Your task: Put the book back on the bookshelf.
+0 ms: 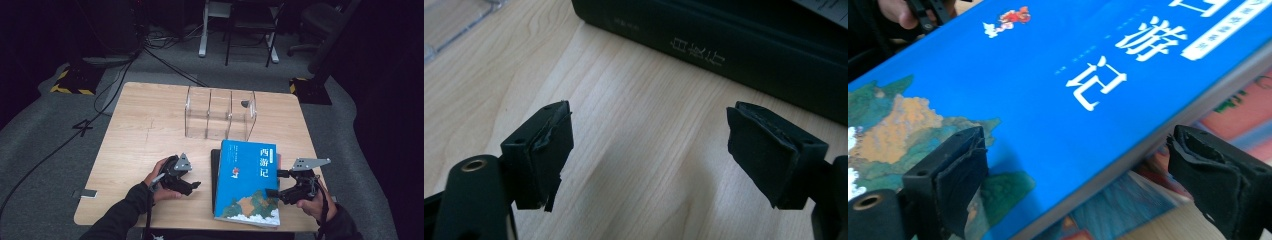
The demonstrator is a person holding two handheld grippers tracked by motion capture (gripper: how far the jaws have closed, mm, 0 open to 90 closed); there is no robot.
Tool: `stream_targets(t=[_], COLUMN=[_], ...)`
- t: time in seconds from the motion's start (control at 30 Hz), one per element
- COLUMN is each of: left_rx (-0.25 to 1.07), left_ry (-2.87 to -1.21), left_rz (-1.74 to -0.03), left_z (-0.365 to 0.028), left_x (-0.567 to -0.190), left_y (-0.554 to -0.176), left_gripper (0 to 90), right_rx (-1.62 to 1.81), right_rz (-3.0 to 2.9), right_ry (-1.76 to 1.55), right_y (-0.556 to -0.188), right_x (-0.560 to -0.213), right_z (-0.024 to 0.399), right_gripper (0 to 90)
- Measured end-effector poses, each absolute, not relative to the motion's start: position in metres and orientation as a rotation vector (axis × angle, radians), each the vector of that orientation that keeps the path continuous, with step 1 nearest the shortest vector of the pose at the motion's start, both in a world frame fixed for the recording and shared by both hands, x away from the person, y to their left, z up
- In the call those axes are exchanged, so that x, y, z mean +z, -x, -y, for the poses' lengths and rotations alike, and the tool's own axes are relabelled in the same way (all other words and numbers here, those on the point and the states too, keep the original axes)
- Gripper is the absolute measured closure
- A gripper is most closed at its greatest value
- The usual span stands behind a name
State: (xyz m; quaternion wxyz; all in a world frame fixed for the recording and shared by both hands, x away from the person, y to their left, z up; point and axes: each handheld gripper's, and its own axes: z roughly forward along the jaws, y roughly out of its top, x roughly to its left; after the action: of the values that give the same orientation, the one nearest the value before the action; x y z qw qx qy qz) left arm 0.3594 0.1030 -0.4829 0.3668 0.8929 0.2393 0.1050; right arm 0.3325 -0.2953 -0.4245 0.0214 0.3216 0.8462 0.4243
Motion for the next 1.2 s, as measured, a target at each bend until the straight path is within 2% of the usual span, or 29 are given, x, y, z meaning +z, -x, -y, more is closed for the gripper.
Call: stream_targets(t=[0.17,0.73,1.03,1.13,1.2], left_rx=[0.287,0.315,0.312,0.329,0.333], left_ry=[-2.284,-2.280,-2.278,-2.278,-2.269], left_rz=[-0.577,-0.531,-0.517,-0.515,-0.517], left_z=[-0.094,-0.066,-0.058,-0.056,-0.056], left_x=[-0.477,-0.469,-0.469,-0.469,-0.468], left_y=[-0.358,-0.366,-0.366,-0.368,-0.370], left_gripper=[20.7,23.3,24.2,24.8,25.8], right_rx=[1.280,1.274,1.353,1.400,1.421], right_rz=[-2.625,-2.581,-2.606,-2.601,-2.613], right_ry=[-0.970,-0.837,-0.825,-0.826,-0.819], right_y=[-0.333,-0.331,-0.351,-0.358,-0.362], right_x=[-0.423,-0.411,-0.415,-0.417,-0.418], right_z=[0.290,0.285,0.278,0.277,0.275], right_gripper=[4.1,9.9,22.3,37.3,41.9])
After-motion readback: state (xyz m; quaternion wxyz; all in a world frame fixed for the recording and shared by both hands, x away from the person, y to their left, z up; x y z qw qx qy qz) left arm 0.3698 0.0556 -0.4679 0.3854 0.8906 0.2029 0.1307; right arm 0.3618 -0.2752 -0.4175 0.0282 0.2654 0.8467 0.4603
